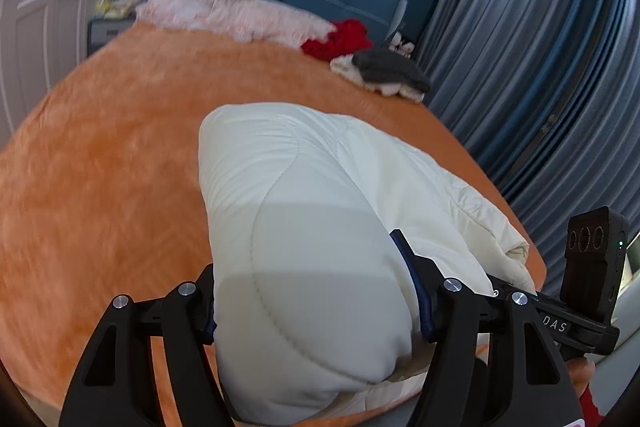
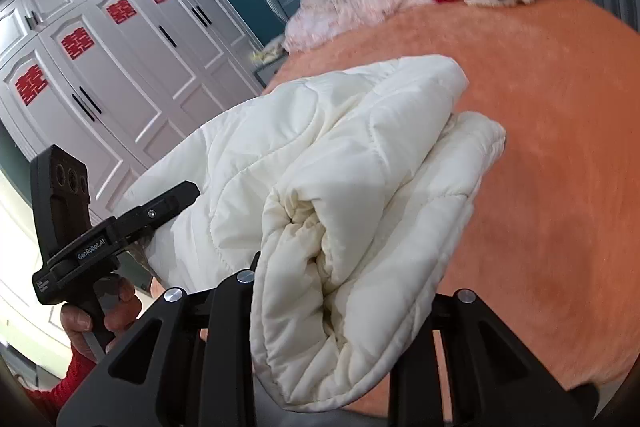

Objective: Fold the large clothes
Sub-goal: 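Lift the cream jacket bundle with both tools off the bed, then lower the bundle onto the bed and press both tools on its fold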

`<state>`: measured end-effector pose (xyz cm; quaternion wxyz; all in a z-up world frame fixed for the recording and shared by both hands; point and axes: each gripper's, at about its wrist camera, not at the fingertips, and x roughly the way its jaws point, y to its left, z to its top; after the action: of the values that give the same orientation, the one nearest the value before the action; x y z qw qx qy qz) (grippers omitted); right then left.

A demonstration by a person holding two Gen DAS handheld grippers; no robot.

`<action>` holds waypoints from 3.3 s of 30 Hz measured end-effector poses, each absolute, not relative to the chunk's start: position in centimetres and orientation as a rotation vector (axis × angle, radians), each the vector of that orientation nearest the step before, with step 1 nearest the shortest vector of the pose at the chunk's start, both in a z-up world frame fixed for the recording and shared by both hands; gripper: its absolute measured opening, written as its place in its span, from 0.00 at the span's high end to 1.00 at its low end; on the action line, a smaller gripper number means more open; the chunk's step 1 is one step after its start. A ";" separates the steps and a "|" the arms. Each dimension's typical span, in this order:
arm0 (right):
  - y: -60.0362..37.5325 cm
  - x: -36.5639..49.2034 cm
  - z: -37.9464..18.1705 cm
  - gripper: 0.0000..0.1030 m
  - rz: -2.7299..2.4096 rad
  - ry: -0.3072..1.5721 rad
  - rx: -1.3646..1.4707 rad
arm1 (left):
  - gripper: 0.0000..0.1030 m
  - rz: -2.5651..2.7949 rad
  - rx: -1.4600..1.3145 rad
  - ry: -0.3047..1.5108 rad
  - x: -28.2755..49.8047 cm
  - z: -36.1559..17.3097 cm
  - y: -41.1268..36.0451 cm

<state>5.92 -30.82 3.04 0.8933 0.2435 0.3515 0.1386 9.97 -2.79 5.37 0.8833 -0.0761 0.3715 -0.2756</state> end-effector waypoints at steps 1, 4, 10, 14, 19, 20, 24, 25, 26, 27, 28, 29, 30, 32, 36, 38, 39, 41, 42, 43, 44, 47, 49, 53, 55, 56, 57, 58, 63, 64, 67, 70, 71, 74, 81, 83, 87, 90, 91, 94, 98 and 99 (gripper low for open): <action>-30.9 6.1 3.4 0.76 0.289 0.716 0.500 | 0.36 -0.575 -0.156 0.756 10.3 6.1 -2.8; -31.2 7.5 5.3 0.76 0.288 0.670 0.470 | 0.36 -0.583 -0.159 0.716 11.5 7.8 -3.0; -31.3 11.2 8.5 0.76 0.283 0.596 0.384 | 0.36 -0.586 -0.161 0.627 14.5 10.5 -2.9; -30.9 14.3 10.0 0.76 0.283 0.563 0.331 | 0.36 -0.585 -0.177 0.575 17.2 11.7 -2.4; -30.4 18.4 10.5 0.76 0.286 0.542 0.295 | 0.36 -0.574 -0.193 0.540 20.7 12.0 -1.7; -30.4 19.3 10.5 0.76 0.288 0.541 0.292 | 0.36 -0.572 -0.195 0.533 21.5 12.0 -1.6; -30.1 22.6 10.1 0.76 0.295 0.535 0.291 | 0.36 -0.564 -0.200 0.509 24.1 11.8 -1.1; -30.1 23.2 9.8 0.76 0.297 0.534 0.293 | 0.36 -0.564 -0.201 0.503 24.6 11.6 -1.0; -30.0 24.0 9.5 0.76 0.300 0.534 0.294 | 0.36 -0.563 -0.204 0.496 25.4 11.4 -0.7; -30.0 24.6 9.2 0.76 0.300 0.535 0.295 | 0.36 -0.563 -0.208 0.491 26.1 11.1 -0.6; -29.8 25.5 8.7 0.76 0.303 0.538 0.296 | 0.36 -0.561 -0.211 0.489 27.0 10.7 -0.3; -29.6 26.2 8.2 0.76 0.303 0.542 0.299 | 0.36 -0.560 -0.215 0.489 27.7 10.1 -0.1; -29.4 27.0 7.5 0.76 0.303 0.548 0.301 | 0.36 -0.559 -0.221 0.492 28.4 9.3 0.2; -28.9 28.3 5.9 0.76 0.300 0.564 0.303 | 0.37 -0.553 -0.234 0.498 29.8 7.7 0.7; -27.3 31.1 1.6 0.76 0.279 0.617 0.283 | 0.37 -0.525 -0.258 0.556 33.2 2.9 1.5; -26.8 32.1 -0.5 0.76 0.273 0.644 0.291 | 0.37 -0.510 -0.268 0.592 34.4 0.3 1.9; -26.6 32.7 -2.2 0.76 0.273 0.668 0.307 | 0.37 -0.501 -0.269 0.606 34.8 -1.0 2.1; -26.1 33.3 -4.5 0.75 0.263 0.711 0.322 | 0.36 -0.480 -0.268 0.655 35.4 -3.8 2.4; -25.7 33.4 -6.3 0.75 0.257 0.742 0.329 | 0.36 -0.467 -0.268 0.689 35.7 -5.2 2.6; -25.4 33.4 -7.3 0.74 0.258 0.763 0.335 | 0.36 -0.456 -0.270 0.718 35.8 -6.6 3.0; -25.1 33.4 -8.6 0.73 0.260 0.792 0.347 | 0.36 -0.440 -0.275 0.756 35.7 -8.2 3.5; -24.5 32.2 -11.8 0.64 0.269 0.833 0.375 | 0.28 -0.425 -0.296 0.819 34.6 -11.6 5.4; -24.7 30.8 -12.8 0.51 0.270 0.851 0.412 | 0.19 -0.418 -0.330 0.861 33.6 -13.0 6.9; -26.2 26.5 -12.5 0.33 0.276 0.868 0.462 | 0.14 -0.388 -0.385 0.932 31.1 -13.4 10.0; -27.3 24.6 -11.7 0.33 0.260 0.880 0.477 | 0.15 -0.361 -0.366 0.954 29.7 -11.8 11.5; -28.1 23.5 -10.9 0.33 0.237 0.880 0.481 | 0.16 -0.337 -0.338 0.960 29.4 -11.0 11.7; -28.7 22.8 -9.8 0.33 0.205 0.877 0.472 | 0.16 -0.282 -0.278 0.962 29.2 -9.6 11.8; -28.9 22.7 -8.7 0.39 0.181 0.874 0.451 | 0.16 -0.225 -0.221 0.953 29.2 -8.3 11.7; -25.7 25.9 -1.6 0.72 0.133 0.802 0.217 | 0.35 -0.121 -0.041 0.851 31.5 -1.7 8.0; -25.0 26.6 -0.7 0.73 0.135 0.782 0.204 | 0.44 -0.124 -0.029 0.843 32.4 -0.9 6.9; -22.6 30.6 1.5 0.73 0.119 0.744 0.186 | 0.74 -0.129 -0.011 0.859 35.7 -0.4 4.0; -21.5 34.0 1.2 0.73 0.080 0.764 0.185 | 0.87 -0.123 0.012 0.888 38.4 -1.3 1.5; -21.3 35.3 0.6 0.73 0.069 0.777 0.196 | 0.89 -0.122 0.021 0.892 39.3 -1.8 0.8; -20.8 38.0 -1.6 0.73 0.023 0.810 0.203 | 0.91 -0.116 0.046 0.912 41.1 -3.5 -0.6; -21.0 41.6 -7.4 0.74 -0.037 0.885 0.192 | 0.96 -0.093 0.090 0.945 44.2 -7.9 -2.4; -20.9 42.0 -8.8 0.73 -0.041 0.898 0.183 | 0.96 -0.090 0.088 0.945 44.6 -8.8 -2.4; -21.0 42.5 -10.9 0.73 -0.038 0.909 0.188 | 0.97 -0.092 0.079 0.940 45.3 -10.0 -2.6; -21.3 42.9 -11.8 0.73 -0.025 0.913 0.208 | 0.99 -0.087 0.095 0.932 45.7 -11.2 -2.9; -21.4 43.0 -12.0 0.73 -0.022 0.914 0.213 | 0.99 -0.085 0.096 0.930 45.8 -11.5 -3.0; -21.6 43.3 -12.7 0.73 -0.015 0.910 0.227 | 0.99 -0.085 0.089 0.921 46.0 -12.3 -3.1; -21.4 43.3 -13.4 0.73 -0.019 0.890 0.220 | 0.99 -0.076 0.095 0.905 46.3 -13.1 -3.3; -21.3 43.2 -13.6 0.73 -0.022 0.882 0.216 | 1.00 -0.072 0.100 0.900 46.3 -13.2 -3.4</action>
<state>43.19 -21.30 -13.57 0.8986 0.1044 0.4261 -0.0108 46.26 -3.41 -13.22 0.8986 0.0483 0.4348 -0.0349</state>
